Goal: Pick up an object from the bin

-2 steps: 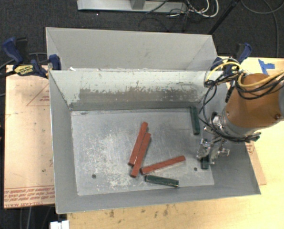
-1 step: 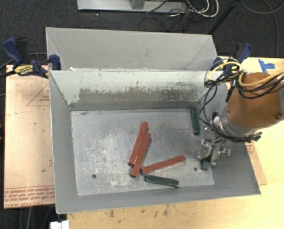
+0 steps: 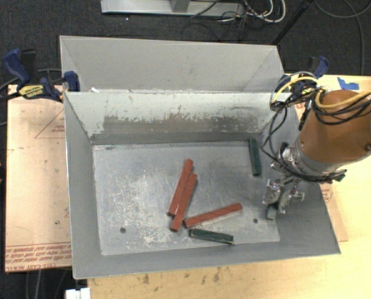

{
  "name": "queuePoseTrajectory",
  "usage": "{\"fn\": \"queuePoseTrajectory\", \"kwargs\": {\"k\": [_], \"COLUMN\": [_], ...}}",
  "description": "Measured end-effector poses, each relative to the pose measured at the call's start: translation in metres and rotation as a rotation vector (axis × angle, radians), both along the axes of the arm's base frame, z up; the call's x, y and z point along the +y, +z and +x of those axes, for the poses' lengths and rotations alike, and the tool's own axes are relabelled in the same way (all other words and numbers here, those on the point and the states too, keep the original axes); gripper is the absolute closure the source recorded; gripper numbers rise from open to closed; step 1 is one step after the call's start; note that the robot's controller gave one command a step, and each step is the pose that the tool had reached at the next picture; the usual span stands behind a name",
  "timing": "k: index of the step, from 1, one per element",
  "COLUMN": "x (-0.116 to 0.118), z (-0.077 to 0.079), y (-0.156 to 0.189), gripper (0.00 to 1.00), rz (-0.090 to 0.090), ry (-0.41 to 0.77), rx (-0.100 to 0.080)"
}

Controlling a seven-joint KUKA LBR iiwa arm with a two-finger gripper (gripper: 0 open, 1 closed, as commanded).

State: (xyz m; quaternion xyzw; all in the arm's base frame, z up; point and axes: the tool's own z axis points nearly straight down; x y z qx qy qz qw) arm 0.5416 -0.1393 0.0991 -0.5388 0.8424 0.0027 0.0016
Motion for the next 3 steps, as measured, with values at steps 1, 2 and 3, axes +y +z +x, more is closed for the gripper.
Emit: {"fn": "queuePoseTrajectory", "kwargs": {"k": [1, 2, 3], "x": [0.000, 0.000, 0.000], "z": [0.001, -0.001, 0.002], "y": [0.010, 0.030, 0.045], "gripper": [1.00, 1.00, 1.00], "rz": [-0.002, -0.001, -0.005], "ry": [-0.002, -0.003, -0.004], "rx": [-0.002, 0.004, -0.005]}}
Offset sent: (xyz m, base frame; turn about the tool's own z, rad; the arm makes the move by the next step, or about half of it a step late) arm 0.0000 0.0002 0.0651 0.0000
